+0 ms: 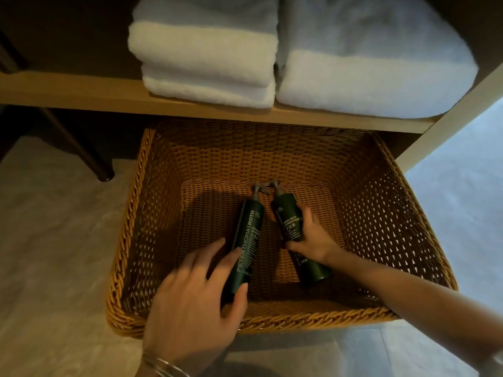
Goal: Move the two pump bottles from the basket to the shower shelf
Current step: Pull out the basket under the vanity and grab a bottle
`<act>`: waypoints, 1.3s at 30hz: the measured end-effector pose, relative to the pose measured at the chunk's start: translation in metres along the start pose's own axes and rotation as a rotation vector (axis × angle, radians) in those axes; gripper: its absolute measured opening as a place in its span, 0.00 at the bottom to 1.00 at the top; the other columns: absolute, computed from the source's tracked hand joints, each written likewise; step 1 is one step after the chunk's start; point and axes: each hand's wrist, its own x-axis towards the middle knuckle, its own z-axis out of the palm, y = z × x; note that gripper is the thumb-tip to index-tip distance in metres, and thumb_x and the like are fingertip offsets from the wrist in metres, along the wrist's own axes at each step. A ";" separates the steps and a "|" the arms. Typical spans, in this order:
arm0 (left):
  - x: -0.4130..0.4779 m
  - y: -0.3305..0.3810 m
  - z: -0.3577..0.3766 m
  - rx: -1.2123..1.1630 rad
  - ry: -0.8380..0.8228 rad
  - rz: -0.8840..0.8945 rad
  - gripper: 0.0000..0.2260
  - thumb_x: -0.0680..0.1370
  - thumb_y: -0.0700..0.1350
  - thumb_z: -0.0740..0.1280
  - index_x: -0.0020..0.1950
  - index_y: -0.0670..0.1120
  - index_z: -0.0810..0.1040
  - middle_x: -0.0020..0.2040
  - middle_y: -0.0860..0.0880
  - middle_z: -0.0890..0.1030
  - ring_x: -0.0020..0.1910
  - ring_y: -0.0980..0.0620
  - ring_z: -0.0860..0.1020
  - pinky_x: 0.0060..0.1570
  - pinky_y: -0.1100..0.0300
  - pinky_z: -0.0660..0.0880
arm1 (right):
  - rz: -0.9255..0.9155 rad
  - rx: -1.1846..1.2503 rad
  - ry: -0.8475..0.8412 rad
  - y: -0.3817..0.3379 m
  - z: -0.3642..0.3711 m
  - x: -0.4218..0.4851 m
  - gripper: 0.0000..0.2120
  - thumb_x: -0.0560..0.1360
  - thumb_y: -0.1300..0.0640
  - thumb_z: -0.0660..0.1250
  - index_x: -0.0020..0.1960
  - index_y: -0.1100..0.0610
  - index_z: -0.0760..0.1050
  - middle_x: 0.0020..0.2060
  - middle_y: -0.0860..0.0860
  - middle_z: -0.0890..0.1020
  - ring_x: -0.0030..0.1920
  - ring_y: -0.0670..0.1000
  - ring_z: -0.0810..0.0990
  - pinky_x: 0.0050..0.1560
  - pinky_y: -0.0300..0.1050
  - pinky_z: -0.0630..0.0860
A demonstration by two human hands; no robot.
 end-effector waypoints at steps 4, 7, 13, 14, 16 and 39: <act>-0.002 0.000 0.002 0.027 -0.008 -0.010 0.21 0.74 0.59 0.55 0.61 0.53 0.77 0.60 0.51 0.77 0.53 0.48 0.78 0.40 0.54 0.77 | 0.009 0.161 0.024 -0.008 -0.010 -0.001 0.45 0.65 0.57 0.75 0.71 0.48 0.50 0.58 0.57 0.73 0.48 0.53 0.78 0.42 0.44 0.77; -0.003 0.000 0.000 0.043 -0.013 -0.012 0.21 0.74 0.59 0.55 0.60 0.53 0.78 0.58 0.52 0.78 0.53 0.49 0.78 0.40 0.55 0.77 | -0.014 0.239 0.009 -0.018 -0.013 -0.007 0.42 0.66 0.58 0.75 0.71 0.49 0.52 0.53 0.53 0.76 0.43 0.47 0.78 0.37 0.39 0.73; -0.004 0.002 -0.001 0.056 0.021 -0.017 0.20 0.74 0.58 0.56 0.58 0.53 0.79 0.56 0.53 0.79 0.53 0.49 0.77 0.43 0.54 0.76 | -0.170 0.211 -0.007 -0.037 -0.020 -0.020 0.40 0.64 0.55 0.77 0.69 0.46 0.58 0.52 0.50 0.77 0.44 0.44 0.77 0.42 0.37 0.73; -0.004 0.002 0.000 0.059 0.029 -0.013 0.19 0.74 0.57 0.56 0.58 0.52 0.79 0.56 0.53 0.79 0.53 0.49 0.77 0.43 0.54 0.75 | -0.191 0.204 0.000 -0.039 -0.021 -0.023 0.40 0.64 0.56 0.77 0.69 0.47 0.58 0.53 0.50 0.77 0.46 0.45 0.77 0.44 0.39 0.73; -0.005 0.002 0.000 0.065 0.040 -0.011 0.19 0.74 0.57 0.55 0.58 0.52 0.79 0.56 0.53 0.79 0.54 0.48 0.77 0.43 0.53 0.75 | -0.221 0.206 0.034 -0.043 -0.027 -0.031 0.40 0.64 0.56 0.77 0.69 0.47 0.59 0.53 0.50 0.77 0.48 0.47 0.77 0.47 0.40 0.72; -0.029 0.007 -0.108 0.144 0.105 0.046 0.22 0.73 0.57 0.60 0.64 0.50 0.76 0.58 0.48 0.78 0.60 0.46 0.74 0.61 0.48 0.65 | -0.469 0.235 0.167 -0.131 -0.113 -0.160 0.41 0.63 0.56 0.78 0.65 0.37 0.58 0.51 0.31 0.71 0.50 0.27 0.72 0.43 0.22 0.69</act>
